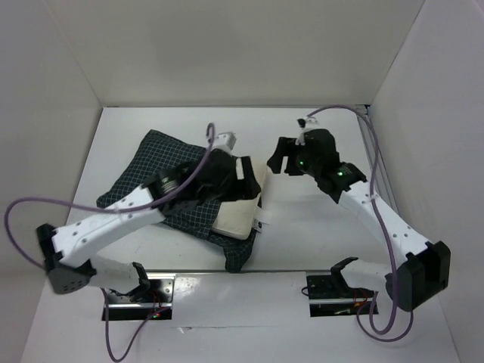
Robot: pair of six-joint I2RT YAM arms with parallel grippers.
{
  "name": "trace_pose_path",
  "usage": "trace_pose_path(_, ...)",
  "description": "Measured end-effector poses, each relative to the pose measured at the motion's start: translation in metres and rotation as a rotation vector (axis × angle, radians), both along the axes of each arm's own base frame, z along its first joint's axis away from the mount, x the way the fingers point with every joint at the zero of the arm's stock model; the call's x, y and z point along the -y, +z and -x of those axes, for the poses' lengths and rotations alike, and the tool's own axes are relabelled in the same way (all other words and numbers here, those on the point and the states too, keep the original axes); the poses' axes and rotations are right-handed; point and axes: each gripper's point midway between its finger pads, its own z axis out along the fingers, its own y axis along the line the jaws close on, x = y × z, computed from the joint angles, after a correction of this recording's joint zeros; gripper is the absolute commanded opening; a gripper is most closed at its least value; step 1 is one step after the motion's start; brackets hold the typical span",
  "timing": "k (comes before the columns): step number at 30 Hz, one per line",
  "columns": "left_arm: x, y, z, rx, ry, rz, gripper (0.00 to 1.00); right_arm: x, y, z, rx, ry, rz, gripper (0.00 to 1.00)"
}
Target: Put the pillow into the pillowcase
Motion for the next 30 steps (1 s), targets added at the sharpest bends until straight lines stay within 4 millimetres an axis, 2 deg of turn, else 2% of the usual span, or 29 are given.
trace_pose_path(2, 0.012, 0.0, -0.027, 0.023, 0.052, -0.097, 0.93, 0.025, 0.0, -0.003, 0.001, -0.076, -0.01, 0.83)
trace_pose_path(5, 0.027, -0.043, -0.058, 0.005, 0.106, -0.33, 0.98, 0.051, -0.031, 0.008, -0.074, -0.137, 0.014, 0.87)
trace_pose_path(7, 0.025, -0.085, -0.068, -0.023, 0.124, -0.501, 0.99, 0.065, -0.058, 0.023, -0.152, -0.165, 0.035, 0.88)
trace_pose_path(9, 0.015, -0.121, -0.07, -0.048, 0.122, -0.662, 1.0, 0.078, -0.078, 0.039, -0.218, -0.187, 0.05, 0.9)
trace_pose_path(11, 0.004, -0.144, -0.068, -0.07, 0.12, -0.776, 1.0, 0.087, -0.087, 0.052, -0.249, -0.205, 0.053, 0.91)
trace_pose_path(13, -0.005, -0.156, -0.068, -0.079, 0.123, -0.849, 1.0, 0.092, -0.09, 0.062, -0.264, -0.215, 0.044, 0.91)
trace_pose_path(15, -0.007, -0.159, -0.068, -0.077, 0.111, -0.873, 1.0, 0.093, -0.09, 0.066, -0.266, -0.218, 0.029, 0.91)
trace_pose_path(19, -0.002, -0.162, -0.074, -0.061, 0.092, -0.869, 1.0, 0.089, -0.088, 0.07, -0.278, -0.209, 0.0, 0.91)
trace_pose_path(21, 0.001, -0.171, -0.078, -0.067, 0.075, -0.873, 0.97, 0.087, -0.089, 0.072, -0.283, -0.205, -0.006, 0.91)
trace_pose_path(22, 0.002, -0.176, -0.079, -0.075, 0.067, -0.877, 0.93, 0.087, -0.089, 0.072, -0.284, -0.204, -0.01, 0.91)
trace_pose_path(23, 0.003, -0.182, -0.08, -0.084, 0.053, -0.887, 0.78, 0.087, -0.089, 0.072, -0.285, -0.204, -0.011, 0.91)
trace_pose_path(25, 0.001, -0.193, -0.083, -0.11, 0.027, -0.896, 0.56, 0.086, -0.089, 0.072, -0.287, -0.203, -0.014, 0.91)
trace_pose_path(26, -0.003, -0.196, -0.084, -0.126, 0.017, -0.898, 0.21, 0.086, -0.088, 0.072, -0.287, -0.204, -0.015, 0.92)
trace_pose_path(28, -0.01, -0.197, -0.091, -0.153, 0.003, -0.891, 0.0, 0.085, -0.089, 0.073, -0.29, -0.201, -0.019, 0.92)
trace_pose_path(30, -0.014, -0.195, -0.097, -0.187, -0.01, -0.854, 0.0, 0.083, -0.089, 0.072, -0.295, -0.191, -0.023, 0.92)
